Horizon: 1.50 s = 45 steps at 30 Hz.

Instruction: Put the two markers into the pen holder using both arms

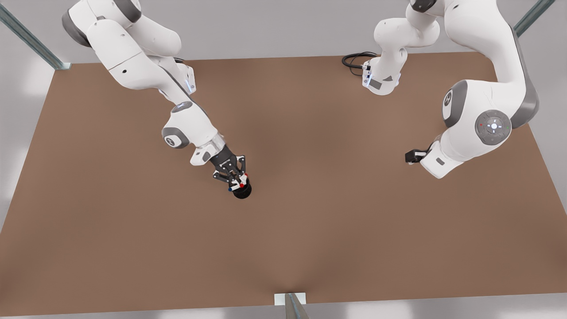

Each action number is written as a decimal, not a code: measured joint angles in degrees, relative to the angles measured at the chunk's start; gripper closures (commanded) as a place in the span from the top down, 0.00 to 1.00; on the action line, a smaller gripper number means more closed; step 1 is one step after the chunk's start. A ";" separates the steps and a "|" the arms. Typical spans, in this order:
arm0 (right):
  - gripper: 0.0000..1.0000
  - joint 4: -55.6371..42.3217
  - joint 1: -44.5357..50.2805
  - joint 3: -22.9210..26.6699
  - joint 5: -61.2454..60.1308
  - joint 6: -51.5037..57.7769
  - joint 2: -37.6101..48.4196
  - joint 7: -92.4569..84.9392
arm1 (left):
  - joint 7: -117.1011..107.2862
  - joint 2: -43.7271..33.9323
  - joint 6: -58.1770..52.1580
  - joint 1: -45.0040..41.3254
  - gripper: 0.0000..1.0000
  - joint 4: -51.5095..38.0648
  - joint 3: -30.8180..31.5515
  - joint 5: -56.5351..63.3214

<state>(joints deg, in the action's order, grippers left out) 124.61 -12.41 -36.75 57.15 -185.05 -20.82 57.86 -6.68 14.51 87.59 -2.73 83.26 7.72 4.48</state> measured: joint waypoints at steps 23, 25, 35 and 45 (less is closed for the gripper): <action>0.26 -0.23 1.78 1.67 5.83 -2.24 -3.09 3.66 | -0.04 -0.25 -0.13 0.23 1.00 -0.76 -0.24 -0.29; 0.26 -0.81 1.73 2.19 6.04 -2.29 -3.60 3.80 | -0.06 -0.51 -0.26 0.54 1.00 -0.78 -0.26 -0.33; 0.26 -1.57 1.33 5.83 9.95 -4.73 -5.79 4.41 | -0.04 -0.56 -0.43 0.89 1.00 -0.79 -0.27 -0.38; 0.26 -3.68 2.09 5.61 12.56 -5.95 -5.77 4.70 | -0.08 -0.64 -0.58 0.72 1.00 -0.79 -0.25 -0.38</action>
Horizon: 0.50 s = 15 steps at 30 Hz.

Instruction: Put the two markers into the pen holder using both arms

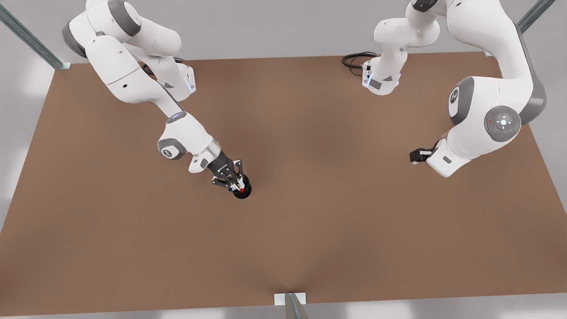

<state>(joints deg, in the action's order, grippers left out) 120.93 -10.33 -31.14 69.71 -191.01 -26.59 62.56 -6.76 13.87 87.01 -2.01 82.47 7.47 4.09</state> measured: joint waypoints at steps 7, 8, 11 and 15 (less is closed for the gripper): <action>0.26 -3.27 0.71 0.55 1.54 -0.61 -3.61 0.12 | -0.08 -0.10 -0.15 -0.01 1.00 0.00 0.07 0.01; 0.27 -3.29 0.60 0.66 2.07 -0.83 -3.83 0.13 | -0.09 -0.10 -0.17 -0.01 1.00 0.00 0.07 0.01; 0.89 -3.30 0.49 0.75 2.98 -1.15 -4.02 0.12 | -0.09 -0.06 -0.15 -0.02 1.00 0.00 0.05 0.05; 1.00 -3.40 0.46 0.76 3.42 -1.39 -4.05 0.09 | -0.07 -0.08 -0.13 -0.01 1.00 0.00 0.07 0.08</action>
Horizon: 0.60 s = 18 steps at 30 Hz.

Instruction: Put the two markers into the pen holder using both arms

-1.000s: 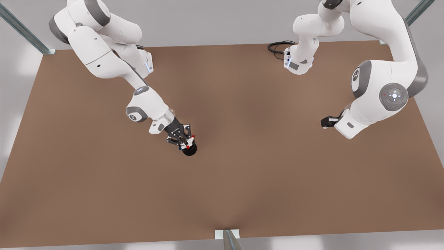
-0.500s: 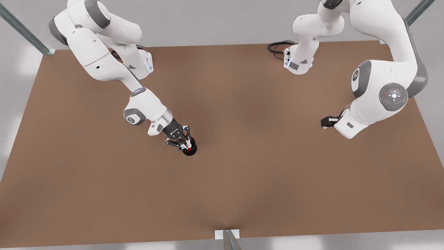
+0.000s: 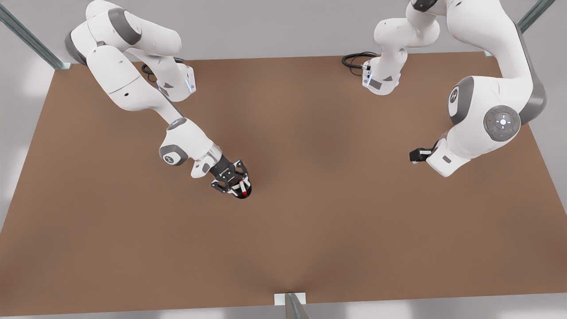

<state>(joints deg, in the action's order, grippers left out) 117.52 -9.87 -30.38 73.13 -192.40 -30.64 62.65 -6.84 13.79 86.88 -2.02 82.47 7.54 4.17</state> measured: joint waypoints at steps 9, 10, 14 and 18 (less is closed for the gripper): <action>1.00 -12.07 -0.77 -4.60 0.73 5.35 -0.09 -0.42 | 0.04 0.41 -0.22 -0.98 1.00 -1.20 0.52 0.13; 1.00 -15.72 -0.75 -8.55 -0.07 9.47 -0.10 -0.68 | 0.04 0.42 -0.38 -1.02 1.00 -1.33 0.52 0.15; 1.00 -35.16 12.74 -1.22 -27.18 33.43 5.11 -6.77 | 0.06 0.43 -1.04 -1.28 1.00 -1.67 0.58 0.13; 1.00 -32.72 17.62 18.93 -51.93 59.56 19.98 -16.79 | 0.07 0.42 -1.99 -1.91 1.00 -2.24 0.61 0.11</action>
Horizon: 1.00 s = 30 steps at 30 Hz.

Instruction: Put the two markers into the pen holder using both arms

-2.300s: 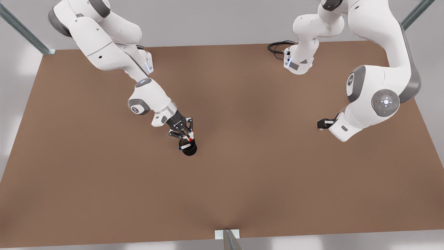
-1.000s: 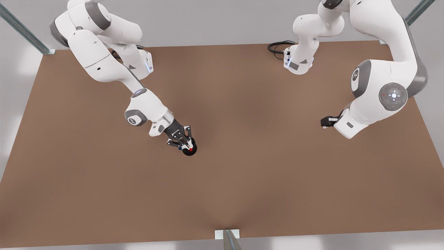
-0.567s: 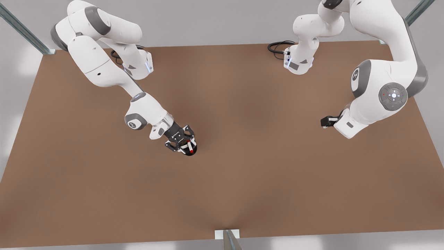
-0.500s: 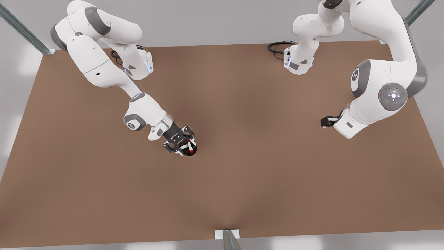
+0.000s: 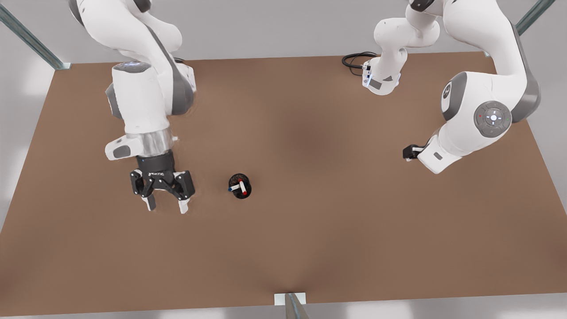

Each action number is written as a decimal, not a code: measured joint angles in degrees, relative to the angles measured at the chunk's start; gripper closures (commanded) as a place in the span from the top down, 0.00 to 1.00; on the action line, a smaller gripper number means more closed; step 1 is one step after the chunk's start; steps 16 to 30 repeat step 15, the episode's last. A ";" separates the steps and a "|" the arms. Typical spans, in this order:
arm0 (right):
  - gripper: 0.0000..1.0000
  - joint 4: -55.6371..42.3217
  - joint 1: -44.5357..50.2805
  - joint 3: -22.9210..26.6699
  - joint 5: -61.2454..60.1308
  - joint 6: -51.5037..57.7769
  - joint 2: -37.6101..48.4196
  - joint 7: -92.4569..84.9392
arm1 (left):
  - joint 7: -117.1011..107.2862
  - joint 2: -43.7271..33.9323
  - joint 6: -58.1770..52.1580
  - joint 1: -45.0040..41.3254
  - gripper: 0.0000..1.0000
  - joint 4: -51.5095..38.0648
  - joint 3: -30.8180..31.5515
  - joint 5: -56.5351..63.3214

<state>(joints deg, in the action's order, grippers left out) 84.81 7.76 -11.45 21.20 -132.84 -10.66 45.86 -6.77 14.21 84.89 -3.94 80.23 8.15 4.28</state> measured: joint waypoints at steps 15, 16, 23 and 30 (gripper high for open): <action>1.00 -6.66 -7.73 3.37 -22.02 43.21 1.68 -28.06 | -0.01 0.92 -1.14 -0.40 1.00 -0.05 -0.17 0.25; 1.00 -6.66 -7.73 3.37 -22.02 43.21 1.68 -28.06 | -0.01 0.92 -1.14 -0.40 1.00 -0.05 -0.17 0.25; 1.00 -6.66 -7.73 3.37 -22.02 43.21 1.68 -28.06 | -0.01 0.92 -1.14 -0.40 1.00 -0.05 -0.17 0.25; 1.00 -6.66 -7.73 3.37 -22.02 43.21 1.68 -28.06 | -0.01 0.92 -1.14 -0.40 1.00 -0.05 -0.17 0.25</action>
